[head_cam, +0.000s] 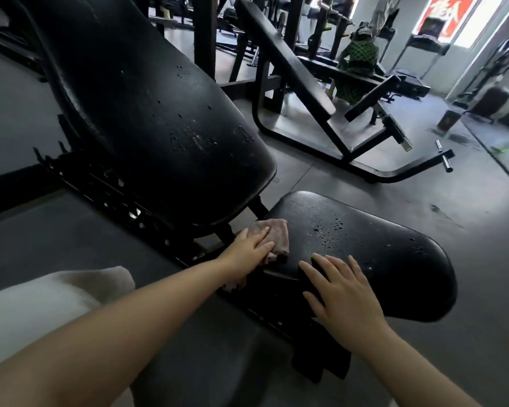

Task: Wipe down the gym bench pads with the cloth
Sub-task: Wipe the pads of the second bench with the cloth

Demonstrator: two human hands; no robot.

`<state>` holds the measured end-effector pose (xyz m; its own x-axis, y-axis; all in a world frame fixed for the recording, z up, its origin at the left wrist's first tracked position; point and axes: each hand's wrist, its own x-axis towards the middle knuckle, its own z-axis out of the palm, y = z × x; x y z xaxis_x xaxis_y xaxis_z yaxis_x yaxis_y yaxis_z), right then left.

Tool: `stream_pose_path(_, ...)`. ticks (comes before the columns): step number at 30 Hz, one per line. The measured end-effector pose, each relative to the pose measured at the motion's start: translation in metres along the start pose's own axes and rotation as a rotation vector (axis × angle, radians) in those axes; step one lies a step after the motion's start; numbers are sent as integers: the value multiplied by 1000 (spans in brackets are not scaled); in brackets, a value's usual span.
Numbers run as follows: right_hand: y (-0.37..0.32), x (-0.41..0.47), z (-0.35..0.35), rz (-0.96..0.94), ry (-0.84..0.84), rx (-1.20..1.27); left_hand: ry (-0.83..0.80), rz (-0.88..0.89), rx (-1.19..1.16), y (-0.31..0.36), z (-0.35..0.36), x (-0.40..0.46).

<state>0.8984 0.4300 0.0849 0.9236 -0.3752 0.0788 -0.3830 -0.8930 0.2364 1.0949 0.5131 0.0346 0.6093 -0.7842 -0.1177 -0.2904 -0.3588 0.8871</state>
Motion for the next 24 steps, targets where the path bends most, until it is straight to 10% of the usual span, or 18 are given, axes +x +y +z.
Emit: stream_pose_path(24, -3, 7, 12, 19, 113, 96, -123, -13, 175, 10, -1, 54)
